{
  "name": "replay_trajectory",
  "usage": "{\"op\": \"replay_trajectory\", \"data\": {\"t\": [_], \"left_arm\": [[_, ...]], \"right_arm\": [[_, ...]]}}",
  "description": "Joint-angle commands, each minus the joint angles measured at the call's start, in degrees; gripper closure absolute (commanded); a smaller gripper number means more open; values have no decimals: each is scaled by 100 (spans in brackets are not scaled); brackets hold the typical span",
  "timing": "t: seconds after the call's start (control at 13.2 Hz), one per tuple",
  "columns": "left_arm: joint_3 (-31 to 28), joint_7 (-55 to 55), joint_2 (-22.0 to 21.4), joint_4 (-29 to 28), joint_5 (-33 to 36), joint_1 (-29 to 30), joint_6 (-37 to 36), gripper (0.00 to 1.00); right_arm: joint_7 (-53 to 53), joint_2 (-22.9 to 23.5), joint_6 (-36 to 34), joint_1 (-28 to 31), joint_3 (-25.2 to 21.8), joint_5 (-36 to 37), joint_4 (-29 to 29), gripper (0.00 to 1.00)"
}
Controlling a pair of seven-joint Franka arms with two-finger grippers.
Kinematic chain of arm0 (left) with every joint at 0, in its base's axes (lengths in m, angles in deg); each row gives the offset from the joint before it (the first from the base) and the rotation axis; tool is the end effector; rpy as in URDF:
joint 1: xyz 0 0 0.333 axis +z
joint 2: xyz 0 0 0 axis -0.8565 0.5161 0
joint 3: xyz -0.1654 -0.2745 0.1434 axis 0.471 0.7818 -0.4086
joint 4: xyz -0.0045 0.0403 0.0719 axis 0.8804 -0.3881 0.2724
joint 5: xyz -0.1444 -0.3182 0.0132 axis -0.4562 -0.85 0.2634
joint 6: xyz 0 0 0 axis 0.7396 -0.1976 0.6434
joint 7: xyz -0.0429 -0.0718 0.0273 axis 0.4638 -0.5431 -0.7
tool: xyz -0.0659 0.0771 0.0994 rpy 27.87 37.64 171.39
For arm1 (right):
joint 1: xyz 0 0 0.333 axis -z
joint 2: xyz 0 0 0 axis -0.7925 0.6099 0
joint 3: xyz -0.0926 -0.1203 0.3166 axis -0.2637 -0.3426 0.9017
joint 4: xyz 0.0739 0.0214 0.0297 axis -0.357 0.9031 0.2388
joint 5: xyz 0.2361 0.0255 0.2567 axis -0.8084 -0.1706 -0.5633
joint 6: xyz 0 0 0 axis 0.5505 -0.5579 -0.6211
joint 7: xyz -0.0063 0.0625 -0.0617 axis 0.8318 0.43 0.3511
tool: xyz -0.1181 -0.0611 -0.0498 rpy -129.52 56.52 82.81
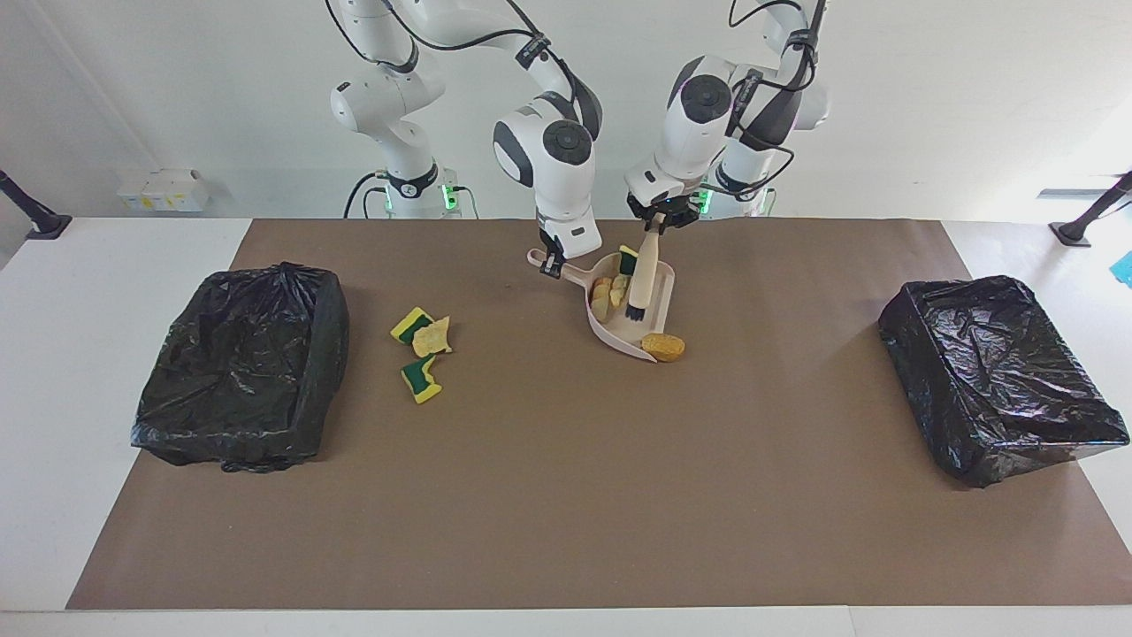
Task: Sweep and dump trash in bin
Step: 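Sweep the bread and sponge pieces into the dustpan with the brush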
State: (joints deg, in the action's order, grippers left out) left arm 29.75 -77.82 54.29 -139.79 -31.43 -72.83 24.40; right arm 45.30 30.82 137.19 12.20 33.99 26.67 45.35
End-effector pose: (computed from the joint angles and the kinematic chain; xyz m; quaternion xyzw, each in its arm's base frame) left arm 0.3659 -0.1961 0.4459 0.9864 -0.1442 -0.0786 0.0041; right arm 0.3742 0.3319 0.3834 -0.8227 -0.5616 0.0818 0.0322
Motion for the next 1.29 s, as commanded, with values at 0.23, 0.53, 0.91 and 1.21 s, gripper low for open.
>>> {"op": "replay_trajectory", "data": {"t": [0.23, 0.53, 0.91, 1.21], "left_arm": [[62, -1773, 1019, 356, 310, 502, 565, 100], [97, -1917, 730, 215, 293, -112, -373, 100], [88, -695, 509, 74, 222, -869, -604, 100], [53, -196, 606, 92, 222, -360, -184, 100]], "right_arm": [[-11, 25, -16, 84, 32, 9, 5, 100], [-11, 16, 9, 84, 32, 9, 5, 100], [-11, 16, 1, 84, 32, 9, 13, 100], [-107, -37, -26, 67, 32, 9, 92, 100]]}}
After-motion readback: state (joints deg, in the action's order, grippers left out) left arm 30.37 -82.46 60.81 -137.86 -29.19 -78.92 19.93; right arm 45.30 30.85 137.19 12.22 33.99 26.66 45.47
